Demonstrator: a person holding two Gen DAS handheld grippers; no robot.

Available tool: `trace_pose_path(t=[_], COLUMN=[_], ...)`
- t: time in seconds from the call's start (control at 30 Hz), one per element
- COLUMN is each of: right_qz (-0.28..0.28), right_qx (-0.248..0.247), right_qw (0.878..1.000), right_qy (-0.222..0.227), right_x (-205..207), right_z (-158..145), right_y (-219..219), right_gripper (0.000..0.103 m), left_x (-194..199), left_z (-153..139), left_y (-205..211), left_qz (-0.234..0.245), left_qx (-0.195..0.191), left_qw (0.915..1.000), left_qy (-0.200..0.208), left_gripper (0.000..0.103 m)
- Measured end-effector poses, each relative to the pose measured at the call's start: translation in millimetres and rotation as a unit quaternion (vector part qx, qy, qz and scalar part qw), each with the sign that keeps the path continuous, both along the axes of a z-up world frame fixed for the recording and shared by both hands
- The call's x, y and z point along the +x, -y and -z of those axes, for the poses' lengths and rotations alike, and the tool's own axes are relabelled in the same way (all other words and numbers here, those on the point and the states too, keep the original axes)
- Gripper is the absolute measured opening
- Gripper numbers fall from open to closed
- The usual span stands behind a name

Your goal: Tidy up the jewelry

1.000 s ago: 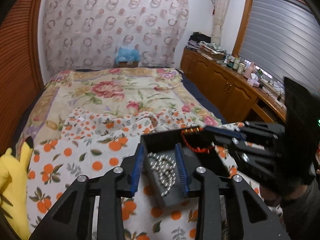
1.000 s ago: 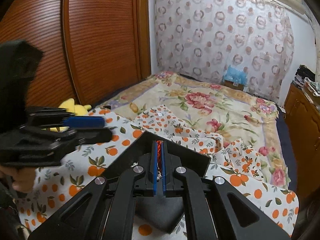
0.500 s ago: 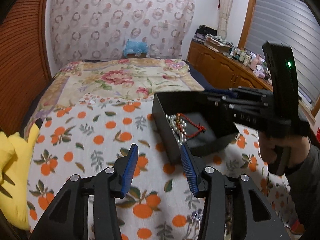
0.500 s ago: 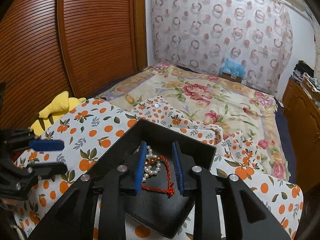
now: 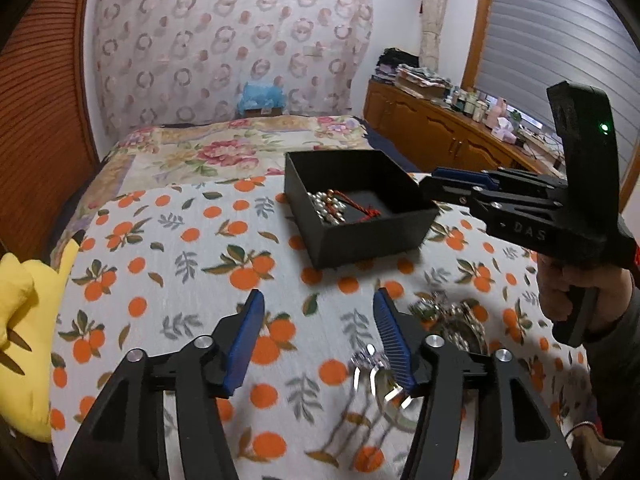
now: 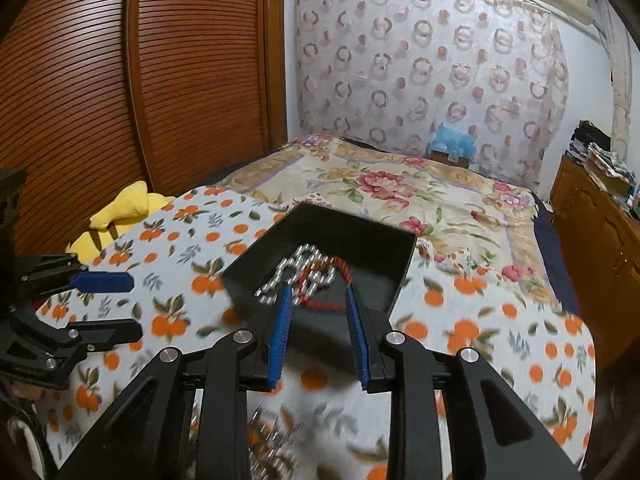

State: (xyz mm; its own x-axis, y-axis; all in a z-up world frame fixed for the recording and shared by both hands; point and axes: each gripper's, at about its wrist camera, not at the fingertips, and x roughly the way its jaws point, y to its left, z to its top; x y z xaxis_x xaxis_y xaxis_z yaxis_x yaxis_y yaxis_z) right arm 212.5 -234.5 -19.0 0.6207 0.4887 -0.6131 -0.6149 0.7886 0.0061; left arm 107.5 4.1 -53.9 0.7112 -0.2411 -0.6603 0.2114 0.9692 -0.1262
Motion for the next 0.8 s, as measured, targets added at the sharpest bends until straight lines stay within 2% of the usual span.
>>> trace_pose_path(t=[0.23,0.33,0.5,0.8], right_qz=[0.001,0.002,0.006,0.019], right_qx=[-0.002,0.001,0.001,0.01], right_qw=[1.0,1.0,1.0,1.0], right_qy=[0.008,0.004,0.012,0.002], right_x=[-46,-62,-89,-111], right_z=[7,10,12,19], right_y=[14,19,29,47], right_gripper=[0.03,0.03,0.03,0.03], left_x=[-20,-26,-32,-25], left_z=[12,16,23,37], left_y=[10,13,18,33], left_qz=[0.016,0.02,0.028,0.055], left_qx=[0.001,0.005,0.01,0.02], left_qw=[0.9998,0.9997,0.9993,0.9969], left_qy=[-0.011,-0.015,-0.024,-0.051], left_gripper=[0.062,0.069,0.072,0.074])
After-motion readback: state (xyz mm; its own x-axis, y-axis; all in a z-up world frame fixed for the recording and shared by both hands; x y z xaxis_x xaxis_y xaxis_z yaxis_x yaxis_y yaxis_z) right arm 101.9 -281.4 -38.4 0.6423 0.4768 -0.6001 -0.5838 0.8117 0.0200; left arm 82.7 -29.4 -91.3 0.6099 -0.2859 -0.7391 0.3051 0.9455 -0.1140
